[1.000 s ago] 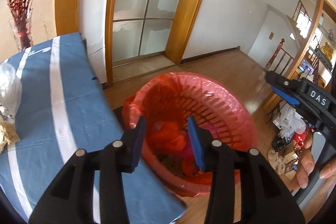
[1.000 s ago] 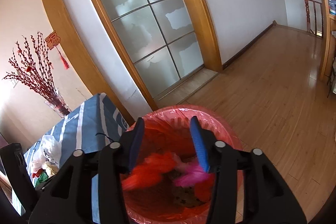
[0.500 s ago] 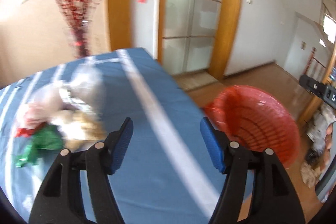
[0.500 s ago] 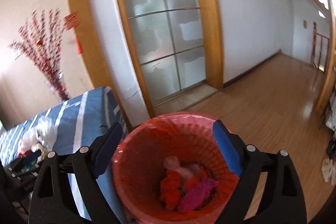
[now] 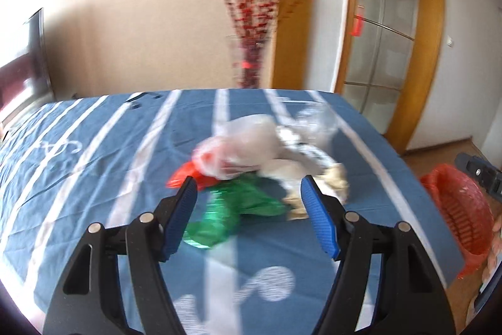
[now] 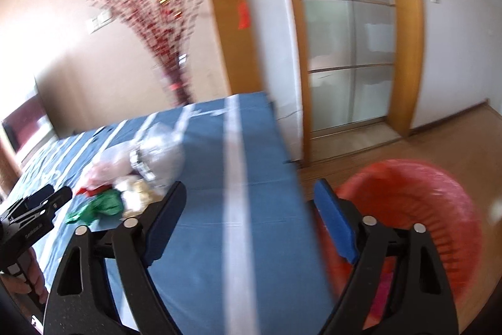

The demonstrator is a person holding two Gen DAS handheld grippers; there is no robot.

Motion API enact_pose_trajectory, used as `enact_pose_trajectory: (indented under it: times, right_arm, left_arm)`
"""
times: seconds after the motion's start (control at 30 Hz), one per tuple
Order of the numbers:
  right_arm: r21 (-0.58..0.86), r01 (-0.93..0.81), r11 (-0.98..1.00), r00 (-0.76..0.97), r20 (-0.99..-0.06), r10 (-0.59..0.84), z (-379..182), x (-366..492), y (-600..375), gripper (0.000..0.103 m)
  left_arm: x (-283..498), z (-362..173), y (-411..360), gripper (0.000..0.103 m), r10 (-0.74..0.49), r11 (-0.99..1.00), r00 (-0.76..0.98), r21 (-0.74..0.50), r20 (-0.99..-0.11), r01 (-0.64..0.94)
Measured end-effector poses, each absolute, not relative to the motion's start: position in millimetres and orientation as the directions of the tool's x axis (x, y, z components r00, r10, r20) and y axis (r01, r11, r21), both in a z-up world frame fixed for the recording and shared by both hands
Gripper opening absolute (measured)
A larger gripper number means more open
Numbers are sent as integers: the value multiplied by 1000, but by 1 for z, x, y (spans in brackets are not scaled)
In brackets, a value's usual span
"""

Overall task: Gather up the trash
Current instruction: 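Move both tools back toward the remaining bags on the table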

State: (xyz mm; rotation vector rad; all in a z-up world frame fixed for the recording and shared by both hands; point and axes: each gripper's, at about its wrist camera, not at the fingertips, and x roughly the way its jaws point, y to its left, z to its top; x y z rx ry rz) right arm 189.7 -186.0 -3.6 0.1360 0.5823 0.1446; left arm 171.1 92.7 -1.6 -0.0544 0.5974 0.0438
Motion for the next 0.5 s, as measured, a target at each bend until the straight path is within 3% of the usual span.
enact_pose_trajectory:
  times: [0.27, 0.5]
  right_arm:
    - [188, -204, 961, 753, -597, 277, -22, 218, -120, 47]
    - [179, -250, 952, 702, -643, 305, -41, 243, -73, 34]
  left_arm:
    - [163, -10, 135, 67, 78, 990, 816, -49, -573, -129]
    - [161, -16, 155, 67, 86, 988, 814, -58, -575, -145]
